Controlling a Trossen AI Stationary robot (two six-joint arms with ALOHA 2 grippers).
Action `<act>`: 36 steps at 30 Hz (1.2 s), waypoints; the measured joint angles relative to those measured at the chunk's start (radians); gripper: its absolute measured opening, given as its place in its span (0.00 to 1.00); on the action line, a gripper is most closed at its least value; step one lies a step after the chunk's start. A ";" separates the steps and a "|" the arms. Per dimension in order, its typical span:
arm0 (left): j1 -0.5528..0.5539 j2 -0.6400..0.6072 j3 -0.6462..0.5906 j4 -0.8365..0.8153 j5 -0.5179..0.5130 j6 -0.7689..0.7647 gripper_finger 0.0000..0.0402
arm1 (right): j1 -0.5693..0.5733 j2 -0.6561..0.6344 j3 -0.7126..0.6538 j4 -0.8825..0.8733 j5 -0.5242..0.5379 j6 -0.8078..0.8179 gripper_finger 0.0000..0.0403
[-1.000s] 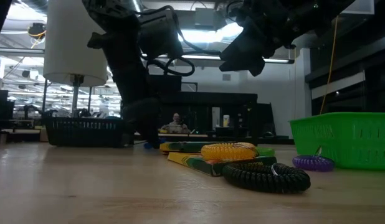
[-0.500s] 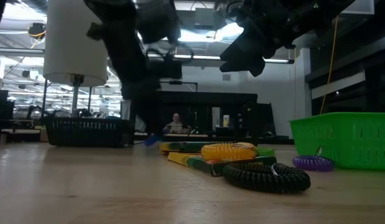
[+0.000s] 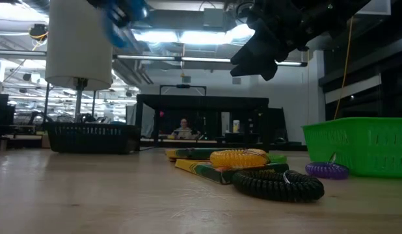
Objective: Pick & Place Office Desk Supplies
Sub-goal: Put the blue spring keychain into the red bin, then put the yellow spring keychain into the red bin
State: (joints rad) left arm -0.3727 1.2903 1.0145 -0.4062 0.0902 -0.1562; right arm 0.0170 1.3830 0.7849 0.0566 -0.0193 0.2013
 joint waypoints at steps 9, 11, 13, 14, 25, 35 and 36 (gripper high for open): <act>-0.233 -0.038 -0.009 -0.121 -0.042 -0.225 0.00 | 0.000 0.000 0.000 0.003 0.000 0.000 0.53; -0.270 -0.032 -0.023 -0.113 -0.057 -0.277 0.00 | 0.000 0.000 0.000 0.003 0.000 0.000 0.53; -0.304 -0.030 -0.046 -0.115 -0.070 -0.349 0.00 | 0.000 0.000 0.000 0.003 0.000 0.000 0.53; -0.319 -0.030 -0.057 -0.117 -0.072 -0.393 0.00 | 0.000 0.000 0.000 0.003 0.000 0.000 0.53; -0.411 -0.031 -0.207 -0.117 -0.163 -0.845 0.03 | 0.000 0.000 0.000 0.003 0.000 -0.003 0.53; -0.411 -0.031 -0.248 -0.109 -0.201 -0.933 0.21 | 0.000 0.000 0.000 0.003 0.000 -0.003 0.53; -0.411 -0.031 -0.248 -0.103 -0.201 -0.933 0.23 | 0.000 0.000 0.000 0.003 0.000 -0.002 0.53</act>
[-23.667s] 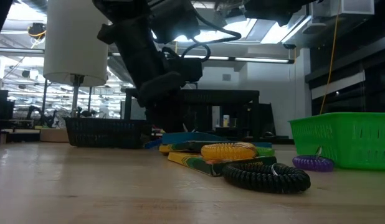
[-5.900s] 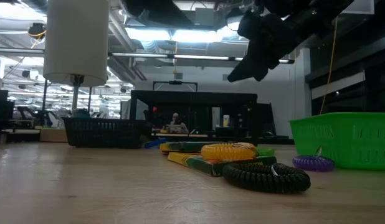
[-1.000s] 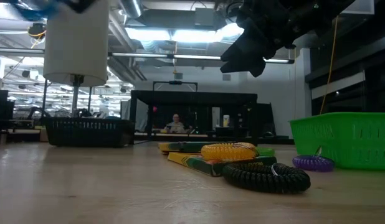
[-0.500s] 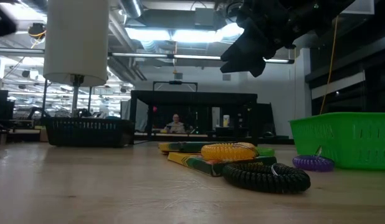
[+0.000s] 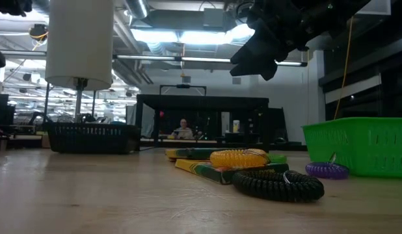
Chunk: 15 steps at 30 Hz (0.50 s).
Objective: Pick & Place Office Desk Supplies
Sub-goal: Put the yellow spring keychain into the red bin
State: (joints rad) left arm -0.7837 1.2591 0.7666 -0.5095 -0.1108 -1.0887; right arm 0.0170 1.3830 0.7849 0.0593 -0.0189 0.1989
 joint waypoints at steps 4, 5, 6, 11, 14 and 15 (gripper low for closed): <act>0.000 0.000 0.000 0.018 -0.001 0.004 0.31 | 0.000 0.000 0.000 0.000 0.000 0.001 0.53; 0.002 -0.001 0.001 0.021 -0.004 0.011 0.32 | 0.000 0.000 0.000 0.000 0.000 0.002 0.53; 0.007 -0.004 0.003 0.019 -0.010 0.021 0.34 | 0.000 0.000 0.000 0.000 0.000 0.002 0.53; 0.054 -0.004 0.059 0.018 -0.079 0.152 0.39 | 0.000 0.000 0.000 0.000 0.000 0.002 0.53; 0.094 -0.005 0.118 0.020 -0.124 0.290 0.40 | 0.000 0.000 0.000 0.000 0.000 0.002 0.53; 0.109 -0.005 0.137 0.020 -0.144 0.349 0.40 | 0.000 0.000 0.000 0.000 0.000 0.002 0.53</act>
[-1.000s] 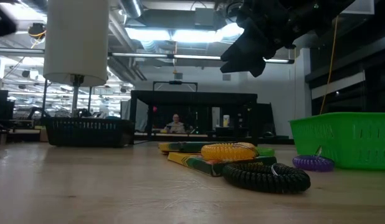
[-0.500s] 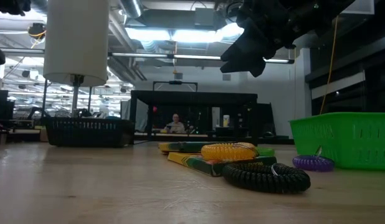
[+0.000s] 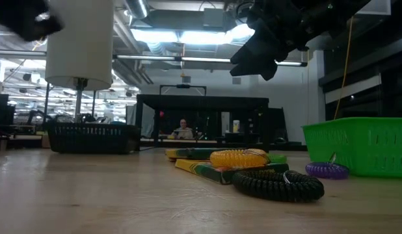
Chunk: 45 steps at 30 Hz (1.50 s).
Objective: Pick & Place Office Desk Supplies
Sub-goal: Put the yellow spring keychain into the red bin
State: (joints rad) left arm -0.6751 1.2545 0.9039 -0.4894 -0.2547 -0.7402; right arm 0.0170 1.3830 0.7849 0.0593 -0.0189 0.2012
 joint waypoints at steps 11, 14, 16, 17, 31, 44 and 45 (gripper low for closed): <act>0.275 0.049 0.076 0.194 0.132 0.550 0.38 | 0.000 0.000 0.000 0.000 0.000 0.000 0.53; 0.351 0.110 0.076 0.248 0.242 0.630 0.37 | 0.000 0.000 0.000 0.000 0.000 0.000 0.53; 0.390 0.163 0.080 0.275 0.285 0.673 0.35 | 0.000 0.000 0.000 0.000 0.000 0.000 0.53; 0.405 0.193 0.088 0.283 0.301 0.692 0.35 | 0.000 0.000 0.000 0.000 0.001 0.000 0.53; 0.427 0.651 0.462 0.089 0.343 0.922 0.31 | 0.000 0.000 0.000 -0.022 0.003 0.000 0.53; 0.336 0.760 0.604 -0.001 0.199 1.171 0.34 | 0.000 0.000 0.000 -0.031 0.000 0.000 0.53; 0.336 0.760 0.604 -0.001 0.197 1.170 0.33 | 0.000 0.000 0.000 -0.031 0.000 0.000 0.53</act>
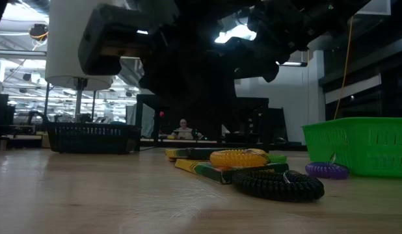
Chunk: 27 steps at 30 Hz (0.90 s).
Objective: Pick & Place Office Desk Supplies
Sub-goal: Put the yellow spring keychain into the red bin
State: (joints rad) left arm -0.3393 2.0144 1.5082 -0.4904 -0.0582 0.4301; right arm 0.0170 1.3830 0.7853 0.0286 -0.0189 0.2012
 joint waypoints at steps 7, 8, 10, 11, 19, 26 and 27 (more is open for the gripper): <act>0.012 0.011 0.001 0.005 0.013 0.002 0.32 | 0.000 0.000 0.000 0.000 0.000 0.000 0.53; 0.014 0.014 0.001 0.002 0.014 0.002 0.31 | 0.000 0.000 0.000 0.001 0.000 0.000 0.53; 0.017 0.024 0.000 0.001 0.021 0.009 0.31 | 0.000 0.000 0.000 0.001 0.000 0.000 0.53; 0.017 0.032 0.000 0.003 0.029 0.014 0.31 | 0.000 0.000 0.000 0.001 0.000 0.000 0.53; 0.022 0.065 0.001 0.019 0.090 0.015 0.31 | 0.000 0.000 0.000 -0.004 0.000 0.000 0.53; 0.023 0.065 0.001 0.018 0.093 0.018 0.29 | 0.000 0.000 0.000 -0.005 0.001 0.000 0.53; 0.023 0.065 0.001 0.017 0.098 0.018 0.27 | 0.000 0.000 0.000 -0.005 0.001 0.000 0.53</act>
State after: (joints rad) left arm -0.3161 2.0796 1.5093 -0.4738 0.0401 0.4477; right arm 0.0170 1.3830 0.7853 0.0232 -0.0181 0.2012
